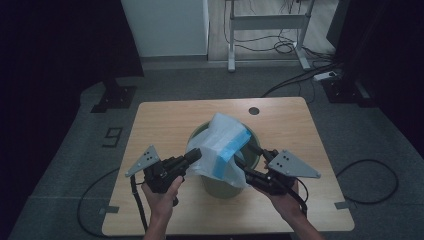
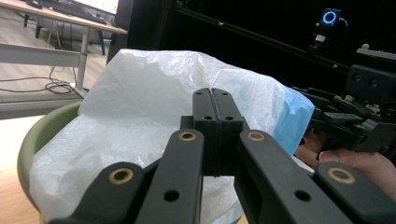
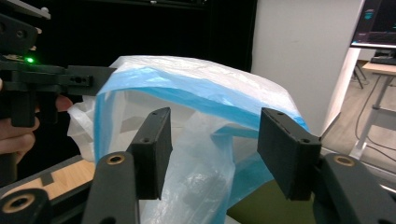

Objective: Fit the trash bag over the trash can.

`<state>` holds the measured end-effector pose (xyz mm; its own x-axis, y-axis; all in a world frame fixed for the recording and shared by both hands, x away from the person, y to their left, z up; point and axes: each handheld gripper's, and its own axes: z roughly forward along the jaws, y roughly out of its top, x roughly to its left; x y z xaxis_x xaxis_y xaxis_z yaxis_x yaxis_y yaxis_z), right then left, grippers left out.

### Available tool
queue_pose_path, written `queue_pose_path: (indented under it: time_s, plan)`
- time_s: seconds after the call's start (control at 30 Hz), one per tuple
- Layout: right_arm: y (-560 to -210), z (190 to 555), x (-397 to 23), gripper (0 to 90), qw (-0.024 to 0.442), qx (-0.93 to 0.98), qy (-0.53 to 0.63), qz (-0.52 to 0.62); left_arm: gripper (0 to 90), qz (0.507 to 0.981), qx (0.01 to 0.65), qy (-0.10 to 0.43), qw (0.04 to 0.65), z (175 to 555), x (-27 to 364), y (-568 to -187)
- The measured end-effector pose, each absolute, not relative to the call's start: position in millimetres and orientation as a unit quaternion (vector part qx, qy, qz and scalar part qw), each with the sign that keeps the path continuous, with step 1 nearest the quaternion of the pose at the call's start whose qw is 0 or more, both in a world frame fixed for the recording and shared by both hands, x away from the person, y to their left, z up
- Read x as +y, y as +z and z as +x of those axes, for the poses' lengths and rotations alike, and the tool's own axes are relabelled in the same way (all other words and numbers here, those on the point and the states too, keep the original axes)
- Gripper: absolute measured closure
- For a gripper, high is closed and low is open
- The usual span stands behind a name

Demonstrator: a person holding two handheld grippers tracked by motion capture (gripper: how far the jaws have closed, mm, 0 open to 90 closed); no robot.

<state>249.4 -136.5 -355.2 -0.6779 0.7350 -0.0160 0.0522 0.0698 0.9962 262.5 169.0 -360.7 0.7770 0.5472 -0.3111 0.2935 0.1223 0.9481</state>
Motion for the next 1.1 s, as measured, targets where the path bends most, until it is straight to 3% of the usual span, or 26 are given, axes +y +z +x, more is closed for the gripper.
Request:
queue_pose_path:
  time_s: [0.67,0.8,0.93,1.1]
  plan:
    - [-351.9,253.6,-116.4,48.8,0.318,0.683,0.597,0.277,89.4,0.656,0.316,0.087,0.68,261.1,168.4,-357.5]
    - [-352.7,255.3,-114.6,62.3,0.323,0.681,0.594,0.281,89.2,0.655,0.315,0.084,0.682,261.6,167.9,-357.5]
    - [-352.8,259.2,-115.8,87.3,0.31,0.682,0.598,0.287,89.1,0.652,0.316,0.085,0.684,261.2,168.5,-357.2]
    - [-357.4,262.7,-122.8,89.2,0.302,0.681,0.6,0.292,89.2,0.645,0.32,0.09,0.688,261.6,172.9,-356.8]
